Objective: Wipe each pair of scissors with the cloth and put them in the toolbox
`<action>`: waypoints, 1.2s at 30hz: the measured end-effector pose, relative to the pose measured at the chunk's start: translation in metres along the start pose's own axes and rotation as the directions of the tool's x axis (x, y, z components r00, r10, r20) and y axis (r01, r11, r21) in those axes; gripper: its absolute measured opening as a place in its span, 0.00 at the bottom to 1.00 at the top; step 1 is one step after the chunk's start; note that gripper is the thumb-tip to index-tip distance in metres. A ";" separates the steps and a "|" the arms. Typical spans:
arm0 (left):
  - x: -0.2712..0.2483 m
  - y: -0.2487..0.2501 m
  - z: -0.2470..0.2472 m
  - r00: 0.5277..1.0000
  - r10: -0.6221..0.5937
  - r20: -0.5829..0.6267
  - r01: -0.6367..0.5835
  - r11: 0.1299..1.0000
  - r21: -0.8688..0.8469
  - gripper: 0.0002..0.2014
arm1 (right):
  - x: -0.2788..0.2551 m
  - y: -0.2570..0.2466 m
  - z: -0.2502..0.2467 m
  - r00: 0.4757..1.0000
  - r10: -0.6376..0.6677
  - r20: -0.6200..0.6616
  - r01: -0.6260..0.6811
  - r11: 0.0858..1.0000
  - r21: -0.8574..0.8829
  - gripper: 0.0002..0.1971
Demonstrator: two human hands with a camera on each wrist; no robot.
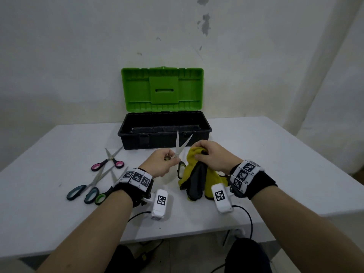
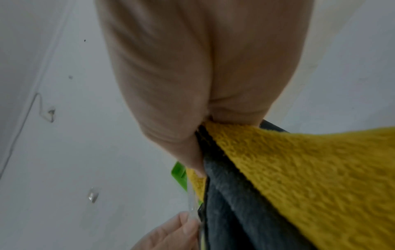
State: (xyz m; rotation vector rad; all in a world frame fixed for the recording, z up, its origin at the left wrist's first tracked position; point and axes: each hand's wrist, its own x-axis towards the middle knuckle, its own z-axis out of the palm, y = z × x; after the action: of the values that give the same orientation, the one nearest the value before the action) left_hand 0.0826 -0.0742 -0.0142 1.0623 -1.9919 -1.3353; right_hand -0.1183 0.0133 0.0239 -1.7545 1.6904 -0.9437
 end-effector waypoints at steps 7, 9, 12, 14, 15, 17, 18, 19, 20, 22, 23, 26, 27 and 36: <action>0.010 0.009 0.006 0.993 0.086 -0.078 -0.083 0.996 0.039 0.12 | 0.005 0.000 -0.002 0.971 -0.068 -0.228 0.089 0.993 0.083 0.06; 0.011 0.012 0.006 0.994 0.084 -0.063 -0.083 0.996 0.025 0.12 | 0.008 -0.004 -0.006 0.934 -0.180 -0.308 0.182 0.983 -0.022 0.08; 0.012 0.014 0.010 0.996 0.080 -0.025 -0.080 0.996 0.035 0.12 | 0.012 -0.009 -0.002 0.890 -0.347 -0.296 0.262 0.921 -0.289 0.08; 0.012 0.016 0.015 0.996 0.091 -0.014 -0.091 0.996 0.027 0.16 | 0.013 -0.009 0.003 0.893 -0.351 -0.280 0.243 0.903 -0.355 0.09; 0.012 0.016 0.017 0.995 0.097 -0.014 -0.097 0.995 0.026 0.17 | 0.013 -0.008 0.005 0.898 -0.343 -0.274 0.227 0.897 -0.379 0.10; 0.011 0.016 0.020 0.994 0.110 -0.024 -0.110 0.994 0.015 0.18 | 0.010 -0.004 0.008 0.903 -0.345 -0.257 0.225 0.887 -0.403 0.10; 0.011 0.016 0.021 0.994 0.109 -0.027 -0.109 0.994 -0.005 0.19 | 0.008 -0.003 0.010 0.902 -0.356 -0.243 0.241 0.884 -0.400 0.11; 0.011 0.017 0.021 0.995 0.100 -0.026 -0.100 0.994 -0.030 0.18 | 0.006 -0.002 0.011 0.903 -0.365 -0.225 0.258 0.882 -0.394 0.12; 0.011 0.017 0.022 0.996 0.091 -0.023 -0.092 0.994 -0.052 0.16 | 0.004 -0.001 0.013 0.907 -0.365 -0.210 0.264 0.881 -0.393 0.14; 0.011 0.019 0.022 0.995 0.096 -0.026 -0.098 0.993 -0.064 0.13 | 0.003 -0.001 0.014 0.916 -0.337 -0.217 0.233 0.888 -0.396 0.16; 0.012 0.019 0.022 0.994 0.108 -0.025 -0.109 0.992 -0.058 0.13 | 0.004 -0.001 0.013 0.919 -0.319 -0.233 0.209 0.894 -0.397 0.17; 0.013 0.020 0.022 0.992 0.125 -0.015 -0.125 0.992 -0.015 0.13 | 0.006 -0.005 0.009 0.914 -0.321 -0.248 0.203 0.891 -0.407 0.12; 0.013 0.020 0.022 0.993 0.120 -0.015 -0.120 0.993 -0.006 0.13 | 0.005 -0.005 0.009 0.910 -0.335 -0.243 0.218 0.887 -0.406 0.11; 0.013 0.024 0.014 0.987 0.158 0.002 -0.157 0.981 0.112 0.14 | 0.005 0.002 0.010 0.867 -0.466 -0.176 0.308 0.778 -0.547 0.12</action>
State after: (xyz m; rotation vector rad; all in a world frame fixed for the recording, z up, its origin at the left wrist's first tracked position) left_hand 0.0566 -0.0723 0.0025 0.9340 -2.1191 -1.1483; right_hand -0.1118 0.0073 0.0169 -2.4997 1.9281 -1.0535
